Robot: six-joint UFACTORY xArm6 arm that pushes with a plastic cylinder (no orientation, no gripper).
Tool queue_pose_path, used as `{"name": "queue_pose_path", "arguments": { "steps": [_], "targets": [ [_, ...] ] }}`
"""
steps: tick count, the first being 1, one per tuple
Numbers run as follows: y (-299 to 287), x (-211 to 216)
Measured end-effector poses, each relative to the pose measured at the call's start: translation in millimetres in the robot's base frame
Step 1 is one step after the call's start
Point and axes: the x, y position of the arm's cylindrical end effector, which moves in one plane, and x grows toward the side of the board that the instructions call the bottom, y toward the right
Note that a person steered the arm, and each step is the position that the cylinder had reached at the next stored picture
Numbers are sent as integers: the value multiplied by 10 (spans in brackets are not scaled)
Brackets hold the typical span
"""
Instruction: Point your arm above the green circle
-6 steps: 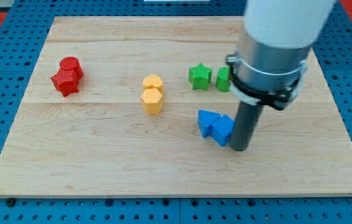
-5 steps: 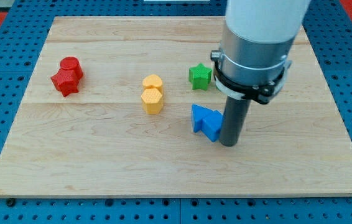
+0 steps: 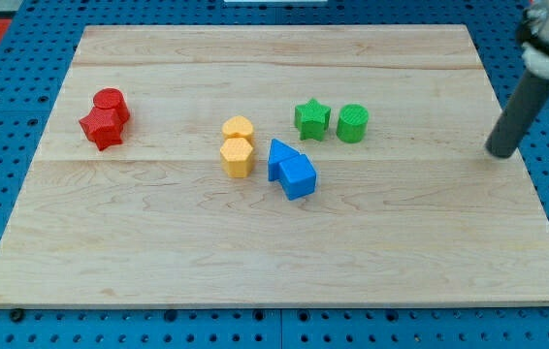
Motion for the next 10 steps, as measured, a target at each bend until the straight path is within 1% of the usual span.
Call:
{"name": "queue_pose_path", "arguments": {
  "steps": [1, 2, 3, 6, 7, 8, 9, 10],
  "targets": [
    [282, -112],
    [302, -280],
    [307, -619],
    [241, -633],
    [11, -706],
    [-359, -868],
    [-1323, -864],
    [-2024, -865]
  ]
}}
